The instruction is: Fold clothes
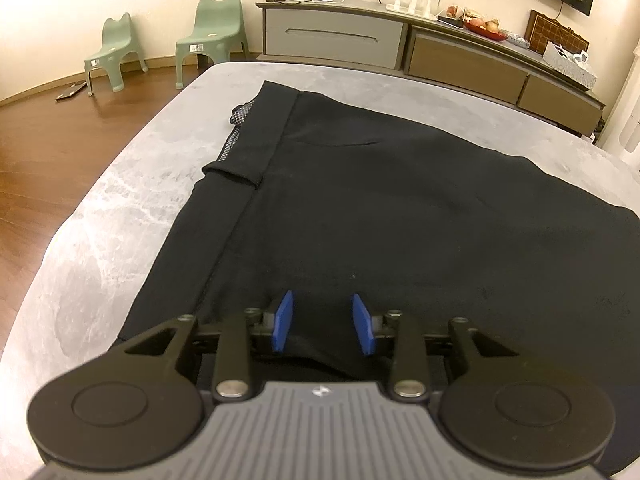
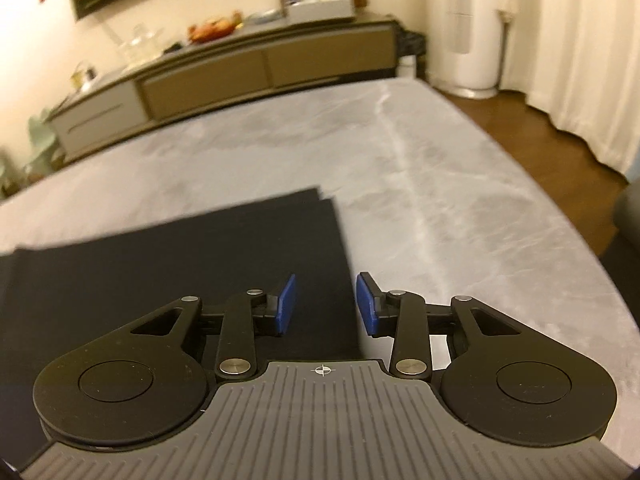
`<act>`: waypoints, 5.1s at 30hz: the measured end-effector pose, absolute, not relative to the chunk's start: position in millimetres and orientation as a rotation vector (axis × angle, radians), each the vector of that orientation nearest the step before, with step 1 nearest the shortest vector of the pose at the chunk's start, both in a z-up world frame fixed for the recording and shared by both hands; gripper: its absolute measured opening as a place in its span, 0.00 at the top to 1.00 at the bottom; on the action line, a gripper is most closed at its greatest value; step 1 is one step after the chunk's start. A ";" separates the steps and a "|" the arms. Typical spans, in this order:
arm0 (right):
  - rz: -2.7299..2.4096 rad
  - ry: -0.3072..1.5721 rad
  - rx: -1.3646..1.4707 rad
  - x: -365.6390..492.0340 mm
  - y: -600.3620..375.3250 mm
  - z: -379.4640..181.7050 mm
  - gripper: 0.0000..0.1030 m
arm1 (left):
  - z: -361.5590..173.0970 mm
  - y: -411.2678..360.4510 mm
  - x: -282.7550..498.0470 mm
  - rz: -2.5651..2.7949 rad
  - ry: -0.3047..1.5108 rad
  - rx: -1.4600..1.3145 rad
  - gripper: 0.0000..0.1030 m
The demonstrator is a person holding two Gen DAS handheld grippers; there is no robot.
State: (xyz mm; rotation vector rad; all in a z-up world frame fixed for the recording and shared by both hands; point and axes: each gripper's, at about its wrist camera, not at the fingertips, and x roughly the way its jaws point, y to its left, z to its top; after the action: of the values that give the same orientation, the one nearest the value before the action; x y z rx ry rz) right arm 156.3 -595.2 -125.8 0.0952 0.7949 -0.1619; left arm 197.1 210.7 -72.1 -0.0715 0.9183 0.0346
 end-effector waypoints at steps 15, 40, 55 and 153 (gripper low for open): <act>-0.092 0.694 -0.056 136.7 -582.0 -117.7 0.93 | -73.3 188.9 193.2 0.138 0.901 -0.055 0.57; -0.175 0.730 -0.091 187.1 -573.4 -111.5 0.95 | -10.9 183.8 190.7 0.120 0.731 -0.091 0.51; -0.224 0.762 -0.104 197.9 -569.3 -111.3 0.95 | -58.3 242.4 373.4 0.143 0.885 0.020 0.40; 0.757 0.519 -0.647 75.4 244.6 -111.2 0.83 | -126.6 421.3 70.7 0.067 0.662 -1.069 0.44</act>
State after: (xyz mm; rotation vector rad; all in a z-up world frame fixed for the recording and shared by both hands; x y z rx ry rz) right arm 75.4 244.6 -111.2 -0.6469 0.5192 0.7566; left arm 70.7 421.3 -126.6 -1.0687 0.6621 0.0668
